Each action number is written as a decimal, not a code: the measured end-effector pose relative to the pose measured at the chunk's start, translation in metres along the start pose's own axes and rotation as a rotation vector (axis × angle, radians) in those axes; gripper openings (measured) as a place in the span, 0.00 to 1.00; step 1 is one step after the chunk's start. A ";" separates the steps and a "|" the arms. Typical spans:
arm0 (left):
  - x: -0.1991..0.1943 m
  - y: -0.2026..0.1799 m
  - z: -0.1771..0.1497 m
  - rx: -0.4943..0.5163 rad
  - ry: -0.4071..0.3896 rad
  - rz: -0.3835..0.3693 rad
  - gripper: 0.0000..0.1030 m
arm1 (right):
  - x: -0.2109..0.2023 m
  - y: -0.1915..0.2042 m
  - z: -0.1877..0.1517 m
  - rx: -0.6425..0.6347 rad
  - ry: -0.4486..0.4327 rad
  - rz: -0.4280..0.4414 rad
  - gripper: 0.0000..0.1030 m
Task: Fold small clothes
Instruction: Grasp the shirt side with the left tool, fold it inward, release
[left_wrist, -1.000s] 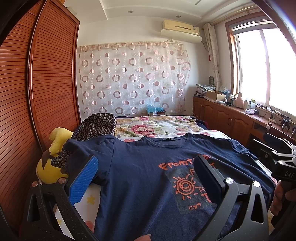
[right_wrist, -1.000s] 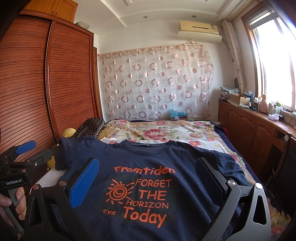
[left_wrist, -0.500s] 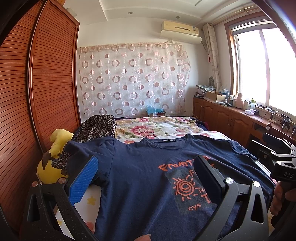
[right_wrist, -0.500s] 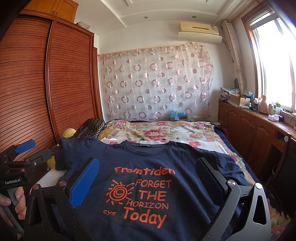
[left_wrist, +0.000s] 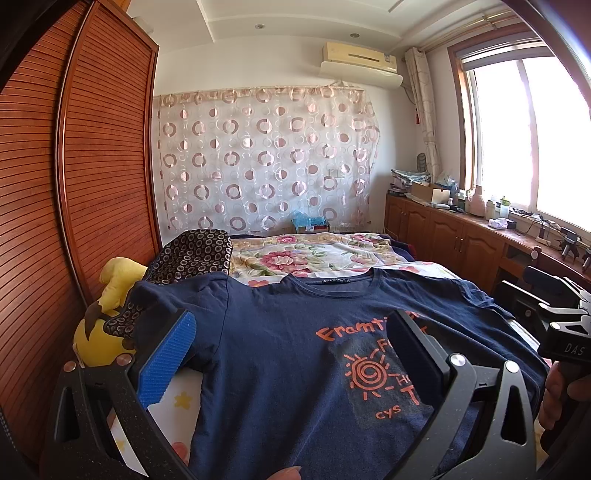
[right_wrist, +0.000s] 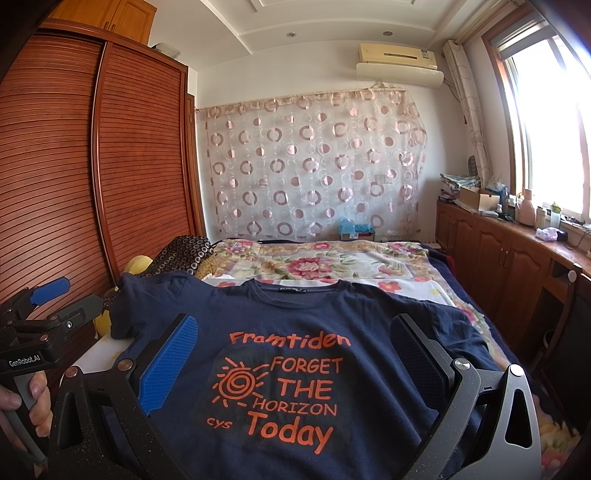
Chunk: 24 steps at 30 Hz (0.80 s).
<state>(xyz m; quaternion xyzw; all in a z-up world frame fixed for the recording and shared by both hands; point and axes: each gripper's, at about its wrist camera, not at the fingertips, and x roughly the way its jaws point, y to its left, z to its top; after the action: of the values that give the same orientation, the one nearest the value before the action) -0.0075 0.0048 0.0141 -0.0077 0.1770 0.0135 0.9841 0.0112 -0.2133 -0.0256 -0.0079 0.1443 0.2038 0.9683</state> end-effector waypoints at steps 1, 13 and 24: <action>0.000 0.000 0.000 0.000 0.001 0.000 1.00 | 0.000 0.000 0.000 -0.001 0.000 0.000 1.00; 0.030 0.042 -0.005 -0.013 0.109 0.038 1.00 | 0.022 0.005 -0.010 -0.022 0.070 0.065 1.00; 0.062 0.103 -0.025 0.009 0.203 0.116 1.00 | 0.051 0.011 -0.001 -0.076 0.154 0.179 1.00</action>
<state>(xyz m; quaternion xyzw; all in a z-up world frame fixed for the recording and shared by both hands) 0.0388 0.1091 -0.0315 0.0057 0.2758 0.0689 0.9587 0.0516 -0.1833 -0.0411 -0.0475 0.2105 0.2936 0.9313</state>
